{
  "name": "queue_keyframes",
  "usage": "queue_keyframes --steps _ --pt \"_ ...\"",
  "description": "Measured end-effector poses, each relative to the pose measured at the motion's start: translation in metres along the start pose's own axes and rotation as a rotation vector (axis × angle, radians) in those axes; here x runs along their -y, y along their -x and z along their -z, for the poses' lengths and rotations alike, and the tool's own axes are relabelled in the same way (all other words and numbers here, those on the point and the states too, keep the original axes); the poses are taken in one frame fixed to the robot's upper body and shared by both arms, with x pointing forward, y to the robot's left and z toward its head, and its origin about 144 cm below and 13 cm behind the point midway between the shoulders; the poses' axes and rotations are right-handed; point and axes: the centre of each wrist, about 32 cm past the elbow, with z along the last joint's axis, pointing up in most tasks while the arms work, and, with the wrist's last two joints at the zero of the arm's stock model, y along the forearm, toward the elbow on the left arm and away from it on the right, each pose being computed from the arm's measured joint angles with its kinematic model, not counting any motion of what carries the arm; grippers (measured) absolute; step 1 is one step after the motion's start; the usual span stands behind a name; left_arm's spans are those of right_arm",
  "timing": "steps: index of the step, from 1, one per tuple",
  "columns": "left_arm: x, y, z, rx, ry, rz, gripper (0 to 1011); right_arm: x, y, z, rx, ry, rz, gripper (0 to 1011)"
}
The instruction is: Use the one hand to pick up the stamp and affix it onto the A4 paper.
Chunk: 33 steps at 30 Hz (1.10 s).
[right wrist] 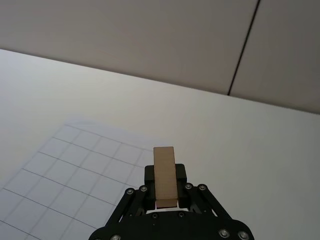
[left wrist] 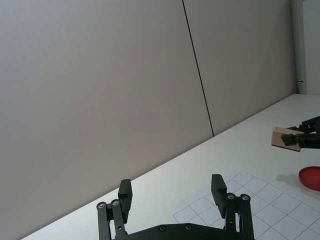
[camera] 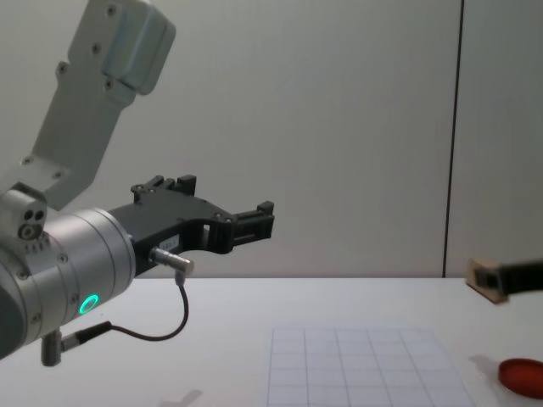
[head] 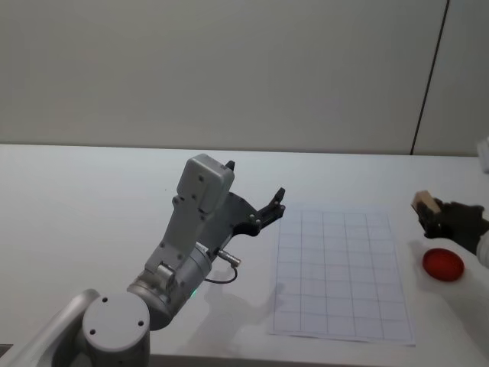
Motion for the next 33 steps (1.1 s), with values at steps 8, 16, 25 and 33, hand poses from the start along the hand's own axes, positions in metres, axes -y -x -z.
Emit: queue_keyframes --steps 8,16,25,33 --pt "0.0 0.0 0.0 0.0 0.0 0.0 1002 -0.011 0.004 -0.018 0.02 -0.047 -0.104 216" --pt "0.0 0.0 0.0 0.0 0.0 0.0 1002 -0.036 0.014 -0.037 0.008 -0.054 -0.225 216" --pt "0.0 0.0 0.0 0.0 0.0 0.0 1002 -0.062 0.023 -0.052 0.01 -0.026 -0.301 216" --pt "0.0 0.0 0.0 0.0 0.0 0.0 1002 -0.076 0.027 -0.061 0.035 0.004 -0.318 216"
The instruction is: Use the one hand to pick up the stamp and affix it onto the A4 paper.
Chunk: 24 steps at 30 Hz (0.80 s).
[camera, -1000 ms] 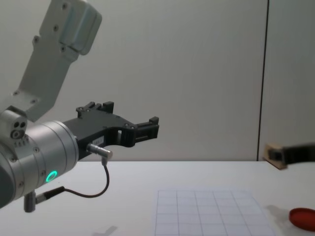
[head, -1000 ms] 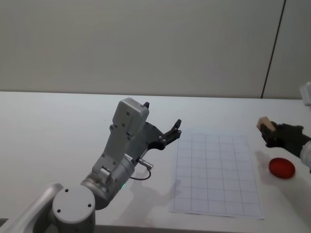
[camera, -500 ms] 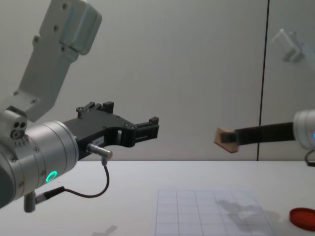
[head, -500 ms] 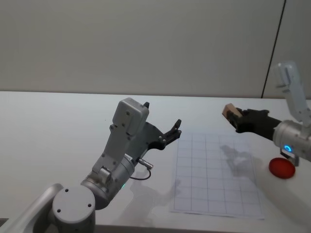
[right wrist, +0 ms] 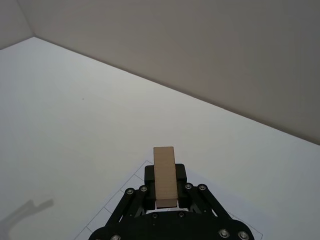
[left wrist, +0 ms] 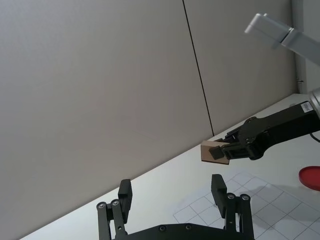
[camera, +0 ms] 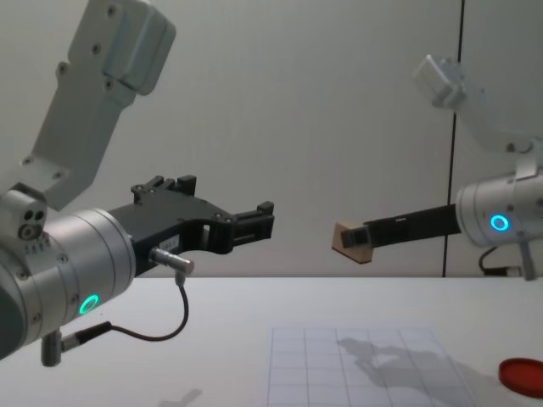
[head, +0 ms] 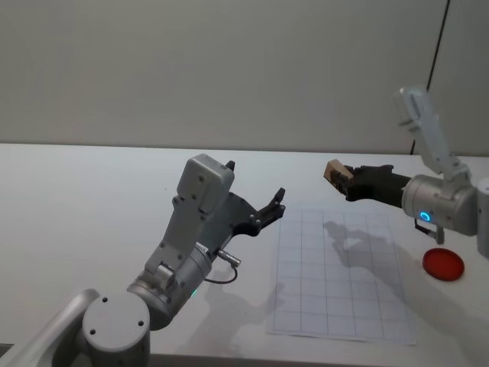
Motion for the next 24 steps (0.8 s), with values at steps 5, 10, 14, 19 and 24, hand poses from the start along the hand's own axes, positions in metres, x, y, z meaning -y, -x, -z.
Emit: queue_keyframes --steps 5,10,14,19,24 --pt "0.0 0.0 0.0 0.0 0.0 0.0 1002 -0.007 -0.002 -0.003 0.025 0.027 -0.008 216" --pt "0.0 0.0 0.0 0.0 0.0 0.0 1002 -0.014 -0.003 -0.004 0.042 0.052 -0.019 216" --pt "0.0 0.0 0.0 0.0 0.0 0.0 1002 -0.021 -0.003 -0.004 0.051 0.071 -0.029 216" --pt "0.0 0.0 0.0 0.0 0.0 0.0 1002 -0.031 -0.004 -0.005 0.06 0.088 -0.042 216" --pt "0.0 0.0 0.0 0.0 0.0 0.0 1002 -0.039 -0.004 -0.006 0.062 0.101 -0.05 216"
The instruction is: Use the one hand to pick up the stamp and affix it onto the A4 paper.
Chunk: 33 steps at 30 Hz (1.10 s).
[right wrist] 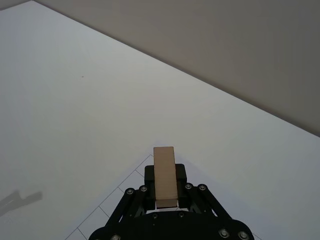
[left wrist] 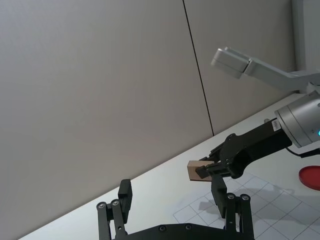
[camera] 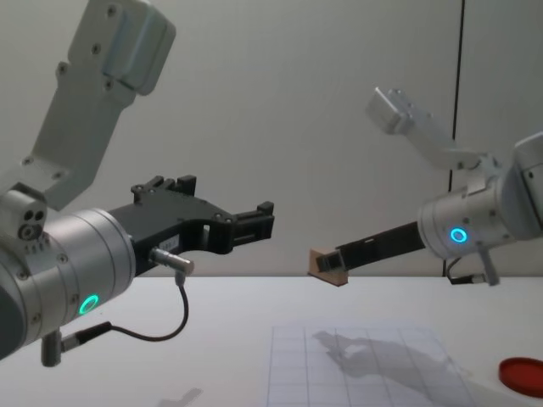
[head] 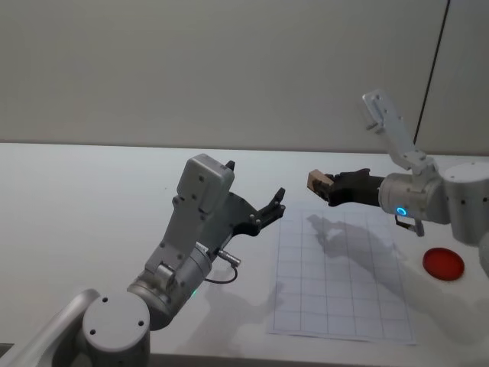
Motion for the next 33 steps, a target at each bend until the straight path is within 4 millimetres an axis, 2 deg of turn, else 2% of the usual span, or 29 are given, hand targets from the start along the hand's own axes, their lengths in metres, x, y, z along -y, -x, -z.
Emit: queue_keyframes --steps 11,25,33 --pt "0.0 0.0 0.0 0.0 0.0 0.0 1002 -0.007 -0.003 -0.005 0.004 0.025 -0.003 216" --pt "0.0 0.0 0.0 0.0 0.0 0.0 1002 -0.004 -0.005 -0.015 0.009 0.052 0.01 216" --pt "0.0 0.0 0.0 0.0 0.0 0.0 1002 -0.003 -0.001 -0.013 0.011 0.05 -0.006 216"
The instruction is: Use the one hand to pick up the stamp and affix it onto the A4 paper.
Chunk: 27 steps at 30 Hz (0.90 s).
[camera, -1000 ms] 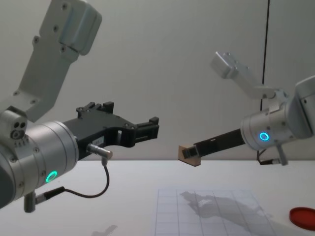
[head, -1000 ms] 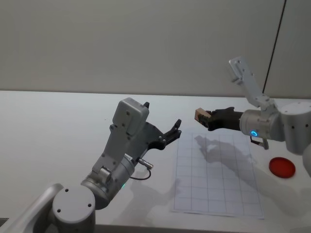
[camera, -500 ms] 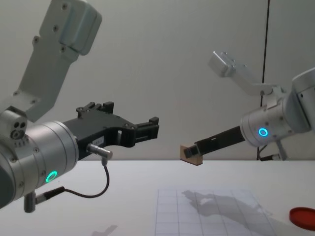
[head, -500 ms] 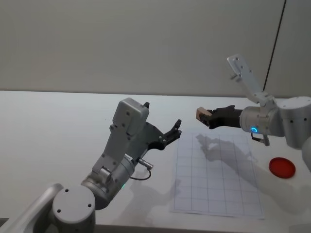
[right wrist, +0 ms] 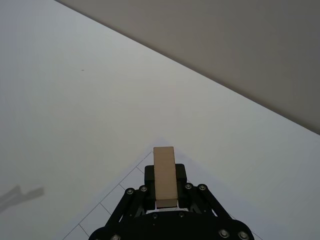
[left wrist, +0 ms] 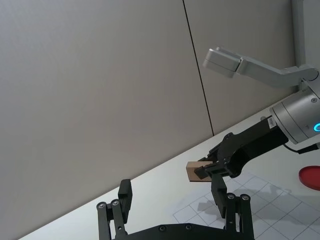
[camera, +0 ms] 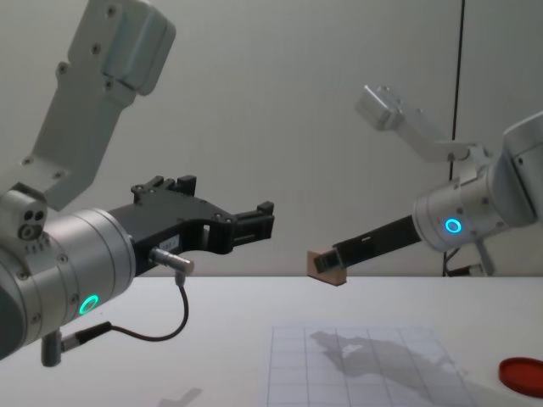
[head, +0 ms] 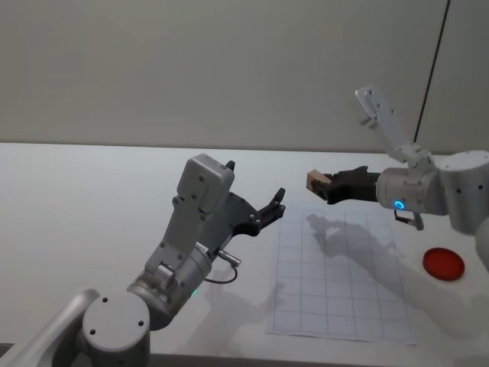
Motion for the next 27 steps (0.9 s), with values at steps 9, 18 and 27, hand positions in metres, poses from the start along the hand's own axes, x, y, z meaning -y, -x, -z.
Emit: queue_keyframes --steps 9,18,27 --pt "0.0 0.0 0.0 0.0 0.0 0.0 1002 -0.002 0.009 0.007 -0.009 -0.007 -0.014 216" --pt "0.0 0.0 0.0 0.0 0.0 0.0 1002 -0.005 0.017 0.01 -0.029 0.016 -0.012 216" --pt "0.0 0.0 0.0 0.0 0.0 0.0 1002 -0.007 0.023 0.011 -0.049 0.052 0.001 216"
